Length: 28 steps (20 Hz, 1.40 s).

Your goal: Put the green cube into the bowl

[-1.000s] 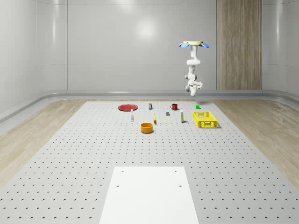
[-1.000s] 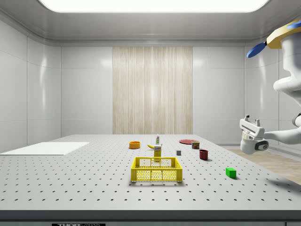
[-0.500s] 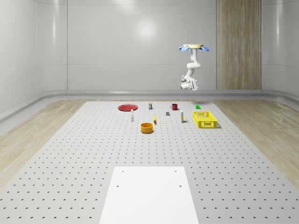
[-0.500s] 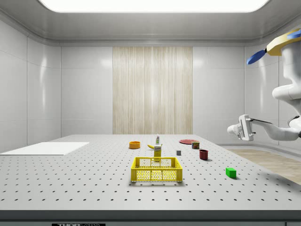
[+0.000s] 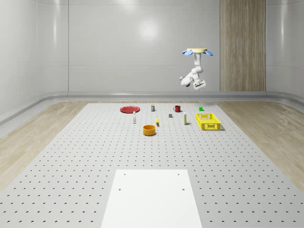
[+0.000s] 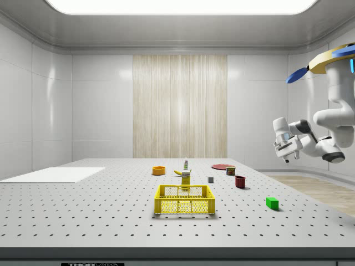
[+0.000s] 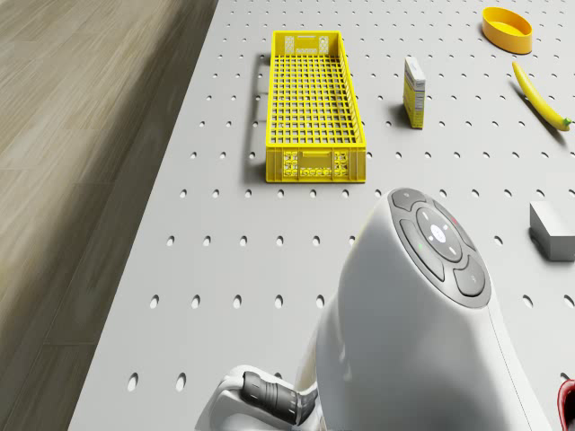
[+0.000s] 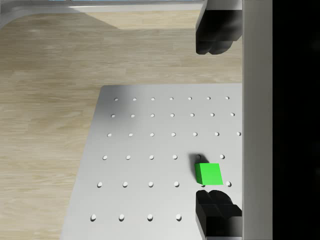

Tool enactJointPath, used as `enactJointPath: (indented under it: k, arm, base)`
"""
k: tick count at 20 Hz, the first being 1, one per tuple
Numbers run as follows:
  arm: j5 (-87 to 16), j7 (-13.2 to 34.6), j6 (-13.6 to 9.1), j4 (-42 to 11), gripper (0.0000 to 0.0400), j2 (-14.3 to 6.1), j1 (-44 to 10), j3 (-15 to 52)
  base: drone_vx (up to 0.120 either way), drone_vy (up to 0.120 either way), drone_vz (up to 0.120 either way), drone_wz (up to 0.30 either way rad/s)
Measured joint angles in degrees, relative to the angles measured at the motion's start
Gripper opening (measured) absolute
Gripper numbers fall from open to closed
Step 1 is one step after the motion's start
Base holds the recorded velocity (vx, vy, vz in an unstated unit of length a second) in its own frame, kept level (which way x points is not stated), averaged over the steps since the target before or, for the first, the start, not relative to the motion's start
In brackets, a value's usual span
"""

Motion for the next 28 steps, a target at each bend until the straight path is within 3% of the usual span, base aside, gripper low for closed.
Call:
enactJointPath:
  k: [5,10,28]
  arm:
    - [-5.6,5.8,-3.8,-1.9,0.0400,-3.0,-8.8,4.4]
    - [-7.1,8.7,-4.9,-2.4,0.0400,-5.2,-13.2,6.5]
    - [-5.3,12.3,-1.7,-2.2,0.0400,-11.2,-17.7,9.5]
  base:
    - [0.120,0.000,-0.120,0.000]
    - [0.120,-0.096,-0.120,0.000]
    - [0.011,0.000,-0.120,0.000]
